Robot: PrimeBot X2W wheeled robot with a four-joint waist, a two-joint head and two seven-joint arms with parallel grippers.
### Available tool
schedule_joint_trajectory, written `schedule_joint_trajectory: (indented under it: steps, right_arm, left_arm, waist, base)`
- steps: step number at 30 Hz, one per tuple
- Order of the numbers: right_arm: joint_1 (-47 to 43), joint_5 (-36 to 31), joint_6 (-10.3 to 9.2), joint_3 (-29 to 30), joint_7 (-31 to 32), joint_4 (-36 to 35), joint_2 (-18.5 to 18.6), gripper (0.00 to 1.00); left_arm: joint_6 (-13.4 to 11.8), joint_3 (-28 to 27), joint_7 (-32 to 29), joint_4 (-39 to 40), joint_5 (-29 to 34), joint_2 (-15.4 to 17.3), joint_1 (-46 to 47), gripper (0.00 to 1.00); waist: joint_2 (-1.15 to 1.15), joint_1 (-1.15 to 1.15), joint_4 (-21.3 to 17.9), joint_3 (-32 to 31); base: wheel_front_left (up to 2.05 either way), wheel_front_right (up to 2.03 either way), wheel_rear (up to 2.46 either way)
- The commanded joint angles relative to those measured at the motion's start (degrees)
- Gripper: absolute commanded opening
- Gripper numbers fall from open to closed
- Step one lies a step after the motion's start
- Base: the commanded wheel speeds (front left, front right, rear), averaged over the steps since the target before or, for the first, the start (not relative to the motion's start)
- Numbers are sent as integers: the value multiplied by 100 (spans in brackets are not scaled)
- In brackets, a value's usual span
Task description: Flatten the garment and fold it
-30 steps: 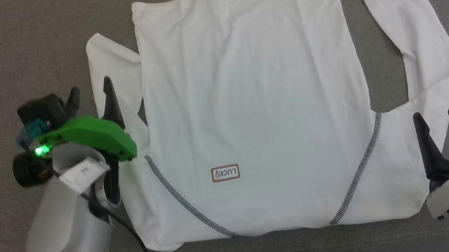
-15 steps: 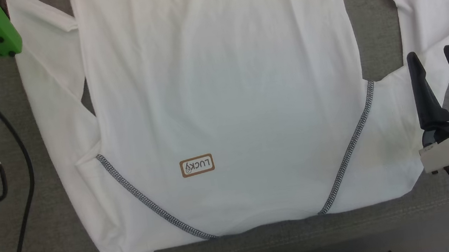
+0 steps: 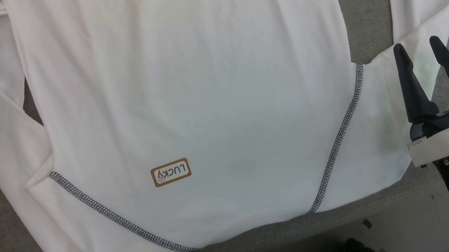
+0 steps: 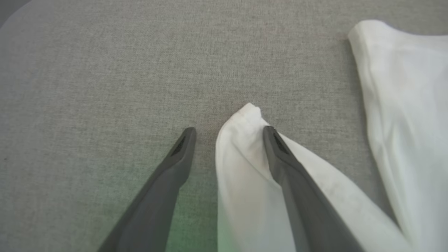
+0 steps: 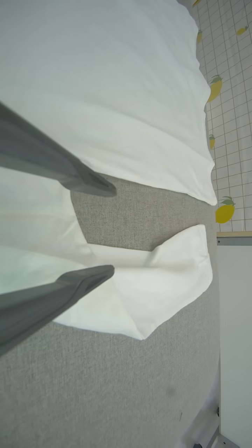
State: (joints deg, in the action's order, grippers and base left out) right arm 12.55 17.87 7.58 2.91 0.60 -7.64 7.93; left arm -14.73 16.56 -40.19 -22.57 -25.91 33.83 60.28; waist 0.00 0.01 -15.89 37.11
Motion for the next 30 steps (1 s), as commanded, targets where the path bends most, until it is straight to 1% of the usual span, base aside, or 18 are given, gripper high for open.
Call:
schedule_joint_trajectory:
  steps: [1, 3, 4, 5, 7, 9, 12, 17, 20, 22, 26, 30]
  right_arm:
    - [105, 51, -9, -28, -48, 25, -6, 100]
    - [106, 68, -9, -34, -66, 49, 1, 100]
    - [108, 72, -9, -36, -72, 63, 6, 100]
    - [111, 75, -9, -39, -76, 75, 9, 100]
    - [118, 75, -9, -39, -83, 101, 13, 100]
    - [122, 72, -9, -31, -93, 122, 9, 100]
    - [105, 62, -9, -15, -111, 160, -11, 100]
    - [-31, -9, -9, 64, -77, 191, -21, 100]
    - [-160, -74, -9, 130, -12, 169, -21, 100]
    - [-276, -110, -9, 204, 56, 127, -40, 100]
    - [-515, -211, -9, 318, 227, -3, -85, 100]
    - [-740, -286, -9, 408, 384, -148, -155, 100]
  left_arm:
    - [-54, 44, -183, -31, 22, 18, -68, 100]
    - [-96, 48, -492, 33, -83, 8, -165, 100]
    - [-134, 41, -632, 86, -130, 7, -216, 44]
    - [-159, 48, -729, 141, -147, 20, -260, 0]
    - [-213, 40, -845, 284, -166, 70, -345, 0]
    - [-313, -46, -707, 445, -154, 107, -405, 0]
    - [-476, -257, -191, 675, -141, 115, -547, 0]
    - [-623, -503, 776, 1070, -66, 133, -1055, 0]
    - [-632, -614, 1305, 1456, -111, 72, -1521, 0]
    - [-617, -679, 1550, 1754, -182, 29, -1841, 0]
    - [-556, -693, 1857, 2320, -175, 92, -2410, 0]
    - [-579, -599, 1976, 2904, -106, 95, -2836, 0]
  waist:
    - [0, -1, -64, 69]
    - [0, -1, -70, 78]
    - [0, -1, -74, 78]
    - [0, -1, -78, 75]
    - [0, -1, -82, 49]
    - [0, -1, -77, -1]
    - [0, -1, -37, -167]
    - [0, -1, 125, -640]
    - [0, -1, 254, -1013]
    - [0, -1, 355, -1269]
    - [0, -1, 525, -1701]
    - [0, -1, 666, -2043]
  base:
    - [0, 0, 0]
    - [0, 0, 0]
    - [0, 0, 0]
    - [0, 0, 0]
    - [0, 0, 0]
    - [0, 0, 0]
    - [0, 0, 0]
    - [0, 0, 0]
    - [0, 0, 0]
    - [0, 0, 0]
    - [0, 0, 0]
    - [0, 0, 0]
